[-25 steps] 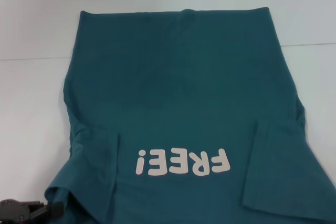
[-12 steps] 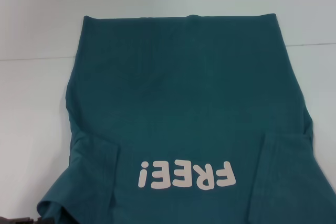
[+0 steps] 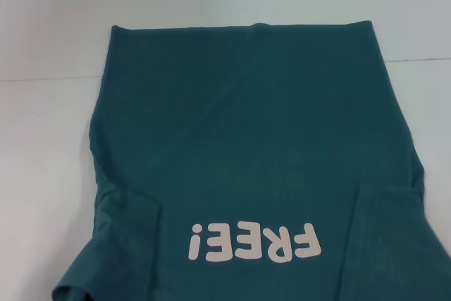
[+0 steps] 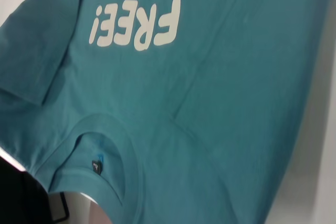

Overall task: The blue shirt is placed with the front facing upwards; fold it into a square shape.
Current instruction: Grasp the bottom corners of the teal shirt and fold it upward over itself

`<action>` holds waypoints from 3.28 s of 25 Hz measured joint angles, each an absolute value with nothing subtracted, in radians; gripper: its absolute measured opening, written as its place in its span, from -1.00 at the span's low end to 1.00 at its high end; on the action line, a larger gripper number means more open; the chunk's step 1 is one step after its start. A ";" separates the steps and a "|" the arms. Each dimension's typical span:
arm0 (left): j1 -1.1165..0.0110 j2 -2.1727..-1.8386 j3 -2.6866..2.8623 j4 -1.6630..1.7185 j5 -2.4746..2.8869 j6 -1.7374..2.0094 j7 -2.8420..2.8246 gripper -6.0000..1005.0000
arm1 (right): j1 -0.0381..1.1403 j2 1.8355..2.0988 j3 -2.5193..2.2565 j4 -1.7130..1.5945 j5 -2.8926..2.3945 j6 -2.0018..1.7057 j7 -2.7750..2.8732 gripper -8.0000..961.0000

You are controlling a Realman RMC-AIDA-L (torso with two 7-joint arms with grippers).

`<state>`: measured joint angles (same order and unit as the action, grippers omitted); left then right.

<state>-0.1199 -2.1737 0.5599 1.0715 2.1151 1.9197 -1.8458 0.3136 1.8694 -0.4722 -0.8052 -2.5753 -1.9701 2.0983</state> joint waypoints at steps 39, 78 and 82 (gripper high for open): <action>-0.379 -2.103 0.403 0.842 2.048 1.776 -1.919 -0.98 | 0.549 1.851 -0.311 -0.746 -2.362 -1.762 2.188 -0.91; -0.724 -1.985 0.566 0.620 2.086 1.341 -1.984 -0.98 | 0.641 1.871 -0.322 -0.661 -2.155 -1.402 2.187 -0.89; -0.733 -1.984 0.572 0.616 2.100 1.298 -1.985 -0.98 | 0.646 1.884 -0.322 -0.660 -2.132 -1.376 2.174 -0.89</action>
